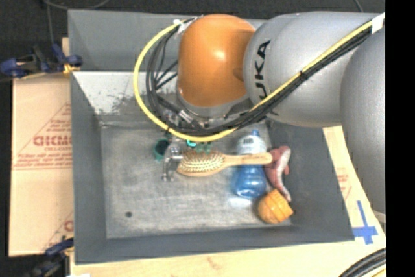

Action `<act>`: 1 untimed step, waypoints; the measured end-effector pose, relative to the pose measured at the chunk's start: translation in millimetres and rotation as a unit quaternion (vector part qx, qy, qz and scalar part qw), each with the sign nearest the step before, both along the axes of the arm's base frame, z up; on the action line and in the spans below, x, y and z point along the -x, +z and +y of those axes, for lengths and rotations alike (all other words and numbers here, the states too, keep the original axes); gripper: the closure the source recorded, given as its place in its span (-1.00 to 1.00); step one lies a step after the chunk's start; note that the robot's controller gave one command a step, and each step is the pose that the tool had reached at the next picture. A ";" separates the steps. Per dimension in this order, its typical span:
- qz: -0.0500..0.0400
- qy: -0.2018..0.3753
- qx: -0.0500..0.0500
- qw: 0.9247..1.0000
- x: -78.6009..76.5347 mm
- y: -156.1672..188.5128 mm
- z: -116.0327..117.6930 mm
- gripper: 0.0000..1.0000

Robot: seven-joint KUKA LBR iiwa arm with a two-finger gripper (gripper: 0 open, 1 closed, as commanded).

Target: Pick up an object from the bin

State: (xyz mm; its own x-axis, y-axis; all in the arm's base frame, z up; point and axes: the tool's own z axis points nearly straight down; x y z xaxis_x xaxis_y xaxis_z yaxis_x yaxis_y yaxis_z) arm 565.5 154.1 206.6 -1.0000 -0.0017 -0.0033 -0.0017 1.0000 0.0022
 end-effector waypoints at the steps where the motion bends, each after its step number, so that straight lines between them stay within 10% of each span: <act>1: -0.005 -0.005 -0.001 1.000 -15.5 -38.2 -3.5 -1.00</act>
Offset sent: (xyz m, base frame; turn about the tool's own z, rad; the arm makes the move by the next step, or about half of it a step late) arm 0.0492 -0.0324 -0.1366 -0.2407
